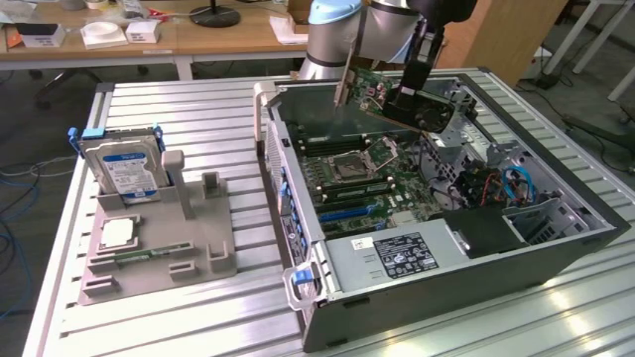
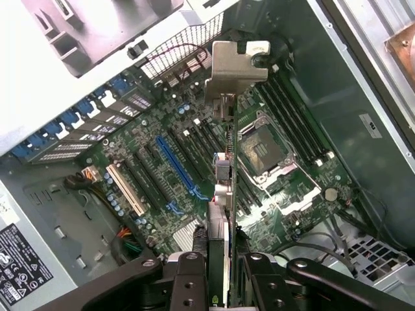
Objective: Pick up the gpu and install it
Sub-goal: 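Insert the gpu into the slot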
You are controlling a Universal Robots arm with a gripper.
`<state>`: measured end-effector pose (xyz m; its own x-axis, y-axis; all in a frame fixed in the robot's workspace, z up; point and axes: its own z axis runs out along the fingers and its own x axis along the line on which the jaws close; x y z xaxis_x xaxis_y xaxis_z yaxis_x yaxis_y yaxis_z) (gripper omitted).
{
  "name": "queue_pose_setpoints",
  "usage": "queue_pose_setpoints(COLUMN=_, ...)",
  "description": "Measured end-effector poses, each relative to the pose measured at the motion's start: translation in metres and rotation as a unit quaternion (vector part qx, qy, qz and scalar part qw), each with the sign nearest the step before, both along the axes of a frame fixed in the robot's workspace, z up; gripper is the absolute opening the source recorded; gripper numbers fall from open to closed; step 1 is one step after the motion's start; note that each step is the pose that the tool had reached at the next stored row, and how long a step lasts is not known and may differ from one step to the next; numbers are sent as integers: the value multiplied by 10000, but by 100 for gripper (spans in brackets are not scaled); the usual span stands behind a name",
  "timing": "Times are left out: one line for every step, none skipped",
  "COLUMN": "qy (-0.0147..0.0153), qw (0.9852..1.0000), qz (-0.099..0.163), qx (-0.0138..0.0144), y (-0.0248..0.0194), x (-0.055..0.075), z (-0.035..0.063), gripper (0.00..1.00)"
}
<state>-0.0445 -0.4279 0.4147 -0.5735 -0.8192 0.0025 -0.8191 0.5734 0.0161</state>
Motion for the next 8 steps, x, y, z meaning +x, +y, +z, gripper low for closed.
queue_pose_setpoints(qy=0, qw=10000, qz=29, qx=0, y=0, x=0, z=0, gripper=26)
queue_pose_setpoints(qy=0, qw=10000, qz=58, qx=0, y=-1, x=0, z=0, gripper=26)
queue_pose_setpoints(qy=0, qw=10000, qz=88, qx=0, y=-1, x=0, z=0, gripper=26)
queue_pose_setpoints(qy=0, qw=9999, qz=120, qx=0, y=-1, x=0, z=0, gripper=26)
queue_pose_setpoints(qy=0, qw=9999, qz=154, qx=0, y=-1, x=0, z=0, gripper=26)
queue_pose_setpoints(qy=0, qw=9998, qz=191, qx=1, y=-1, x=0, z=1, gripper=26)
queue_pose_setpoints(qy=0, qw=9997, qz=227, qx=1, y=-1, x=0, z=0, gripper=26)
queue_pose_setpoints(qy=0, qw=9997, qz=260, qx=1, y=-1, x=0, z=0, gripper=26)
